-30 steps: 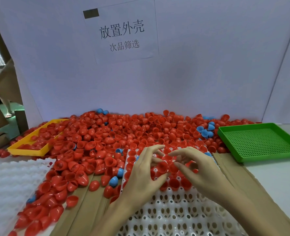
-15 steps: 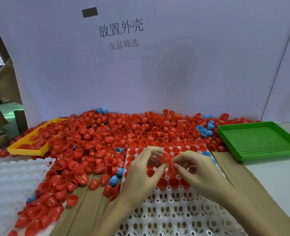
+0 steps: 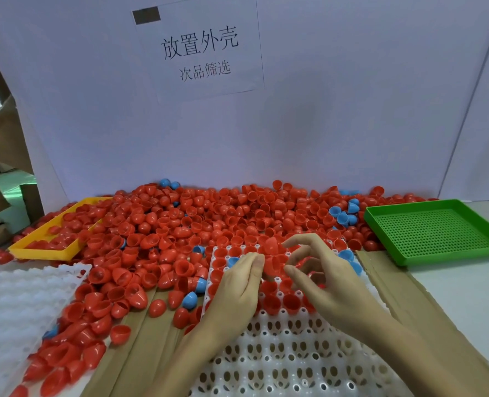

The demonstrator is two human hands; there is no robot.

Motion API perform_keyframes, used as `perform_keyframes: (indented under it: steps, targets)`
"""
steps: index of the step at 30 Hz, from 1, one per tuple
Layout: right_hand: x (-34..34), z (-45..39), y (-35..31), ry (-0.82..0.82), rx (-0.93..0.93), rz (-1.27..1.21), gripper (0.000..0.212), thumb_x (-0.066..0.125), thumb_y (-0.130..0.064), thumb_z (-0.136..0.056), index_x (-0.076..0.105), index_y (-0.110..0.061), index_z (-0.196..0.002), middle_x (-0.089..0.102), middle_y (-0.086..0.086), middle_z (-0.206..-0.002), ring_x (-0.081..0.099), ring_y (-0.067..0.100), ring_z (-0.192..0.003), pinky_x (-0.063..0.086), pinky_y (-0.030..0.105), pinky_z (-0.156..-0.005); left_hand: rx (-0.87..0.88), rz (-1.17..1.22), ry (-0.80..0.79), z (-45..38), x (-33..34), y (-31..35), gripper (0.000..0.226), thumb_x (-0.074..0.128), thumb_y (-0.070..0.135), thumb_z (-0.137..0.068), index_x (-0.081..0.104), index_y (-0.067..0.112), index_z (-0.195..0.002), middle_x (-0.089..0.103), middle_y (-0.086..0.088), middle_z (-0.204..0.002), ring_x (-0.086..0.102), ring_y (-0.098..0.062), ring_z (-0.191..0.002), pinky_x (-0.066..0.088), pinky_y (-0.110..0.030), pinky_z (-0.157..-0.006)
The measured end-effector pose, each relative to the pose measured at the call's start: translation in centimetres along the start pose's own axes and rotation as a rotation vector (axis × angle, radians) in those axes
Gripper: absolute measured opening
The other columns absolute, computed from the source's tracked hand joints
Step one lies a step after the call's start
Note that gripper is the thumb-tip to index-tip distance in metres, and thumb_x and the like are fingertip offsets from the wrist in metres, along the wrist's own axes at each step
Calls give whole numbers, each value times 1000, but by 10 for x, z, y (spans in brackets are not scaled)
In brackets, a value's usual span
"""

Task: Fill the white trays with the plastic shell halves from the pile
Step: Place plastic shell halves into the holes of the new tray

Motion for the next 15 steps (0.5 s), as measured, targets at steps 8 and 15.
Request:
perform_keyframes:
  steps: [8,15]
  targets:
    - [9,0,4,23,40,-87,35,75,-13,-95,57,-33,-117,68,-14,-100,74,17,-83,62,32,-68,59,-25,-78,-1,5,1,47,29,45,-113,61,19,-92,58,2,-88,57,-18,-91,49,-34,-89]
    - [-2,-3,15,-14,184,-179,14,76,-9,-93,72,-21,-99,76,0,-92,76,16,-78,58,24,-64,106,-75,-99,1,9,5,42,30,50,-111,63,31,-95,60,12,-96,57,-21,-102,46,-29,-94]
Point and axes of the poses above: each hand's wrist, its own z-axis away from the middle knuckle, its own x-axis out of the palm, y = z × x, the point moved 7 cm from there along -z, towards the middle knuckle
